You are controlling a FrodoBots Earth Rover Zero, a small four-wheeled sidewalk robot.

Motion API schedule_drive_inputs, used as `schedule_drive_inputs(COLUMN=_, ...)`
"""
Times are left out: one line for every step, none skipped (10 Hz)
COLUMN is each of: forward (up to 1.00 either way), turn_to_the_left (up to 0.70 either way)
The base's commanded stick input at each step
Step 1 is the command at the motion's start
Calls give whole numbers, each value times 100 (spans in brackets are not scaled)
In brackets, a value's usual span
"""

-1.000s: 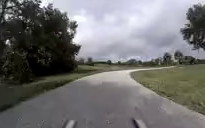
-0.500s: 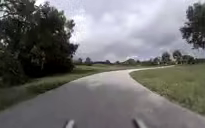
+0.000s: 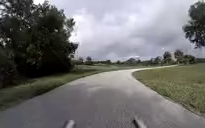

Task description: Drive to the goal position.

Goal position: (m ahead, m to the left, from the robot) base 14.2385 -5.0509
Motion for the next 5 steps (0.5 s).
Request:
schedule_drive_inputs(forward=70, turn_to_the_left=0)
schedule_drive_inputs(forward=70, turn_to_the_left=-6)
schedule_drive_inputs(forward=70, turn_to_the_left=-25)
schedule_drive_inputs(forward=70, turn_to_the_left=-26)
schedule_drive_inputs(forward=70, turn_to_the_left=-12)
